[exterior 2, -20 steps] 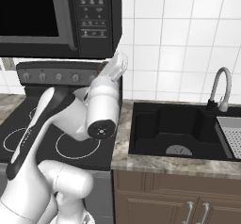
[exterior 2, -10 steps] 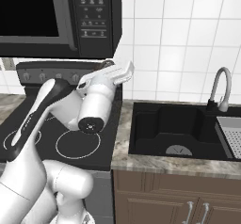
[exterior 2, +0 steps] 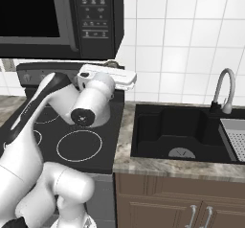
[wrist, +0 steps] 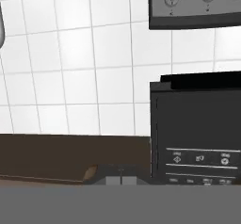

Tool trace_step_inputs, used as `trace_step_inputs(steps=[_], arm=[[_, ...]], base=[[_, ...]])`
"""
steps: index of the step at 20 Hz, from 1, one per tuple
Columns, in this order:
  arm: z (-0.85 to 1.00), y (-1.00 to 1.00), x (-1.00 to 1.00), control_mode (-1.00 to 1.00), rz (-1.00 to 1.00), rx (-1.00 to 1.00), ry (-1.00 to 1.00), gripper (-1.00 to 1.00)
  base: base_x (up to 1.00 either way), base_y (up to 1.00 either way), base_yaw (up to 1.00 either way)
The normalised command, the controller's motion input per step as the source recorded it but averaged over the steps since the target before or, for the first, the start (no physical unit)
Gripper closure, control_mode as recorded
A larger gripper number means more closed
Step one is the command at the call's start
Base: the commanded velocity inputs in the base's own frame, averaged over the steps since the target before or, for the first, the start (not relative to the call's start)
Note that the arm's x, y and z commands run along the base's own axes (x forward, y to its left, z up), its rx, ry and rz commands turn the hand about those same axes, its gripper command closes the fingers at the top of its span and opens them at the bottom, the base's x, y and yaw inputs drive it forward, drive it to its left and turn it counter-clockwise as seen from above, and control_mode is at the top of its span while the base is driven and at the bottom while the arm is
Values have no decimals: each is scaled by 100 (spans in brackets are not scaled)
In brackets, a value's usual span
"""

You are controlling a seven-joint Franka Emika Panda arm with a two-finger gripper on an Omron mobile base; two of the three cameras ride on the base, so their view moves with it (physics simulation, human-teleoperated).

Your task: Open the cabinet and move the ladle to the pot. Then close the cabinet.

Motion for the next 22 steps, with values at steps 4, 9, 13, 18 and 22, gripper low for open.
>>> trace_step_inputs(steps=[4,9,13,18,22], arm=[[0,0,19,-100,0,46,4,100],[0,0,11,-100,0,43,3,100],[0,0,6,-100,0,41,2,100],[0,0,8,-100,0,38,0,100],[0,0,10,-100,0,34,0,100]], base=[[0,0,0],[0,0,0],[0,0,0],[0,0,0],[0,0,0]])
